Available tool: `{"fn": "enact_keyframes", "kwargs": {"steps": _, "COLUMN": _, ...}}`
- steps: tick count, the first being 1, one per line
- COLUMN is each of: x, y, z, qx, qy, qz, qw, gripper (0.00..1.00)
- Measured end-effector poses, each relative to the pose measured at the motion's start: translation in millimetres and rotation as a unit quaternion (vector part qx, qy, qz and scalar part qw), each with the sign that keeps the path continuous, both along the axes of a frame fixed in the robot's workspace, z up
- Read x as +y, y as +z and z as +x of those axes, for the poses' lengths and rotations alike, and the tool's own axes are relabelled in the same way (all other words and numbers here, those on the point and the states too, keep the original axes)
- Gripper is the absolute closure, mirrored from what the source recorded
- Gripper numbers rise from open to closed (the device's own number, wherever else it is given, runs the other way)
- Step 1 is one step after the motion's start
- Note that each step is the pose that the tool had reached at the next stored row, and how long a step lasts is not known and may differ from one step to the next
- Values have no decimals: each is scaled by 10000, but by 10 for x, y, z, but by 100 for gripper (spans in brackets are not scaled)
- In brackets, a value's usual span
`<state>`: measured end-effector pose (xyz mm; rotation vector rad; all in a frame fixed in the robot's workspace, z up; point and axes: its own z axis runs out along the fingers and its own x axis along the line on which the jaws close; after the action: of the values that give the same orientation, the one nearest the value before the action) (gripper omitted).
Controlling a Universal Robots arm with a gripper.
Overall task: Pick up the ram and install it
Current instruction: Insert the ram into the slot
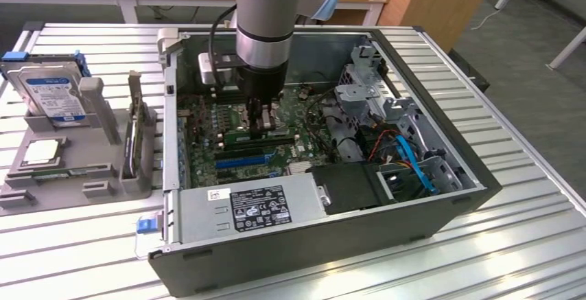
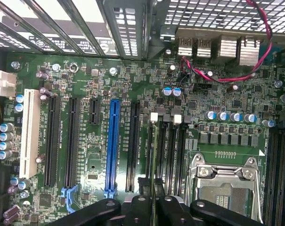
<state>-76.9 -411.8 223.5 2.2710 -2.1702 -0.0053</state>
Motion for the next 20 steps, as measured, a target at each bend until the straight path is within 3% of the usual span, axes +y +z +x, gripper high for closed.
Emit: {"fn": "enact_keyframes", "kwargs": {"steps": 20, "x": 0, "y": -17, "z": 2, "qx": 2, "qy": 1, "qz": -1, "qw": 10000, "gripper": 87}}
